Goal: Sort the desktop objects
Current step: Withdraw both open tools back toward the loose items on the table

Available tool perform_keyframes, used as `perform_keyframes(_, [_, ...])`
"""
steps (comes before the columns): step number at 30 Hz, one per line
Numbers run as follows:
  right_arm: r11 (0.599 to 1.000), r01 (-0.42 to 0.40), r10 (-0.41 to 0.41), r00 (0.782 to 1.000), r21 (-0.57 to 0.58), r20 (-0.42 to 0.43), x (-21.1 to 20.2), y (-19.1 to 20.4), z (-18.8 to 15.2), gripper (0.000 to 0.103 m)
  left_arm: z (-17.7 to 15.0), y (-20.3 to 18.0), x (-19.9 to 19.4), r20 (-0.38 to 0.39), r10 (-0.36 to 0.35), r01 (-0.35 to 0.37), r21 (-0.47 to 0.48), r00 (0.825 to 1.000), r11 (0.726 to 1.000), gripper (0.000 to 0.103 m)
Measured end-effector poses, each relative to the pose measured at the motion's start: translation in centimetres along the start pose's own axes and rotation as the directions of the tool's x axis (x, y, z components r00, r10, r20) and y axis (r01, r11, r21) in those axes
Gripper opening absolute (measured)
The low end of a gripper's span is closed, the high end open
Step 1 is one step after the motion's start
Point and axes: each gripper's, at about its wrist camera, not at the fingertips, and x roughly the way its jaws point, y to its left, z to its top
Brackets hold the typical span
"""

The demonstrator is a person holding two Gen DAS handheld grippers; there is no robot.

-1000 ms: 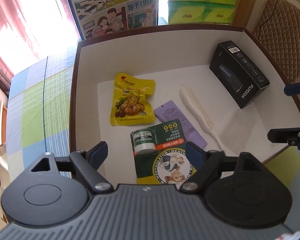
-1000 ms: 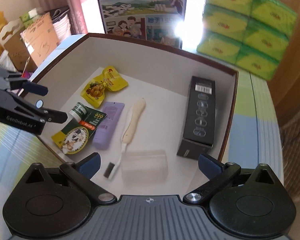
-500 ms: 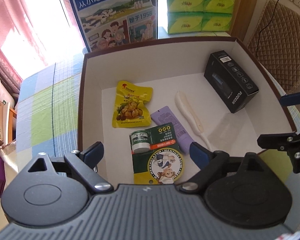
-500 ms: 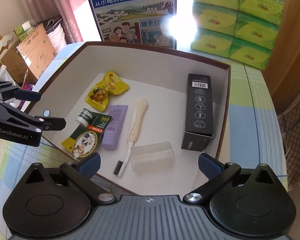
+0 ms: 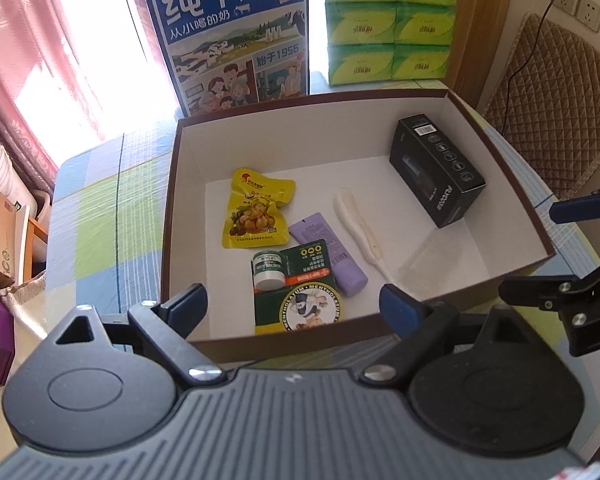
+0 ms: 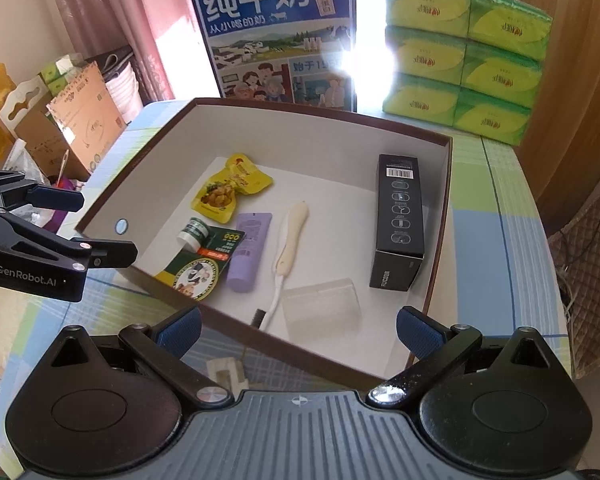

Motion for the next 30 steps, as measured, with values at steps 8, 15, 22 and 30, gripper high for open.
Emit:
perform_keyframes(8, [1.0,-0.01,0.011,0.999,-0.006,0.03,-2.3,0.8,-1.3,0.101,-1.6,-0.7,-3.1,0.039,0.01,-0.008,-0.027,0.999,1.0,0.091])
perform_keyframes(15, [0.999,-0.029,0.03,0.998,-0.024,0.057,-4.4,1.8,-2.7,0.101,-3.7,-1.3,-5.9,0.07,0.026,-0.022,-0.053,0.997,0.998,0.091])
perform_keyframes(22, [0.998,-0.05,0.053,0.996,-0.042,0.076,-6.0,2.7,-4.2,0.101,-6.1,-2.3,-8.2,0.094,0.032,-0.026,-0.063,0.995,0.998,0.091])
perform_keyframes(30, [0.995,-0.071,0.077,0.994,-0.074,0.076,-7.0,3.4,-7.1,0.101,-9.9,-2.8,-9.5,0.094,0.067,-0.059,-0.083,0.993,0.995,0.091])
